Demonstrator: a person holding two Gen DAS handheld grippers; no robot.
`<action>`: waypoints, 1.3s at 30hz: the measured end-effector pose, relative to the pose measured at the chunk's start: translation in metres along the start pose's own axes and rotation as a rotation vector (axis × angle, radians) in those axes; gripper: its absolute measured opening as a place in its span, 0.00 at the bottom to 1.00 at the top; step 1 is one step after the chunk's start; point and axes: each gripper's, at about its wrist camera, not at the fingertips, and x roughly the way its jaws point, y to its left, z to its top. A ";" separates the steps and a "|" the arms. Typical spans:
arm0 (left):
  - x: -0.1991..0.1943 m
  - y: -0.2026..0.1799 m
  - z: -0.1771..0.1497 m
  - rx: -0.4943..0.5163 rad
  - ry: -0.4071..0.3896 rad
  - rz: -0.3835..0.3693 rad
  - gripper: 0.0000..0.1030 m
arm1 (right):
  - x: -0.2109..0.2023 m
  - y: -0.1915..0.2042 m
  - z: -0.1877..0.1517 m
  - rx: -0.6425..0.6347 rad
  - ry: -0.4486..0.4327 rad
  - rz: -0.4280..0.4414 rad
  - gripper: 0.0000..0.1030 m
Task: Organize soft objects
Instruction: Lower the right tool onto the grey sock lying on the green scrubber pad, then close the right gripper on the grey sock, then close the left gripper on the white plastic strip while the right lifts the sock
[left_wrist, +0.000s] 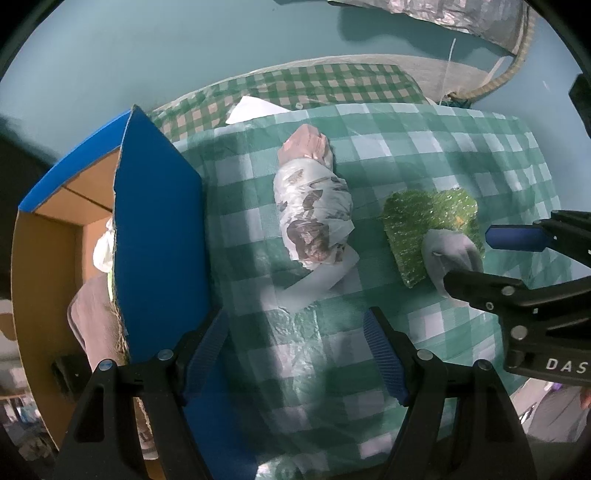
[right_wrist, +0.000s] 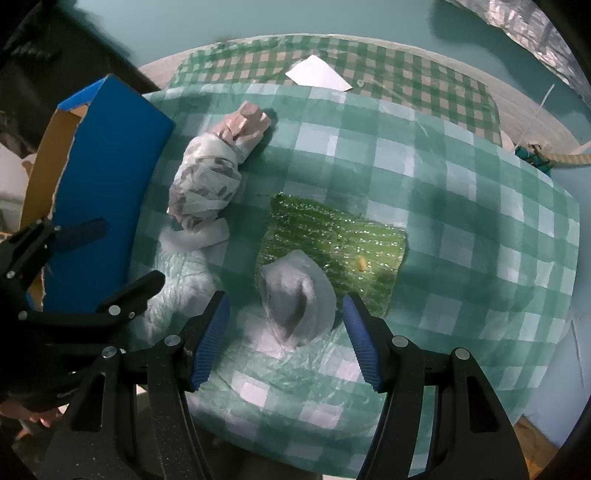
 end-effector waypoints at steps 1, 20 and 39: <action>0.001 0.001 0.000 0.009 -0.003 0.005 0.75 | 0.002 0.001 0.000 -0.003 0.004 -0.003 0.62; 0.002 -0.002 0.005 0.063 -0.018 -0.053 0.81 | 0.033 0.006 -0.006 -0.054 0.035 -0.054 0.27; 0.061 -0.001 0.023 0.037 0.086 -0.014 0.77 | -0.005 -0.032 -0.011 0.067 -0.029 0.059 0.22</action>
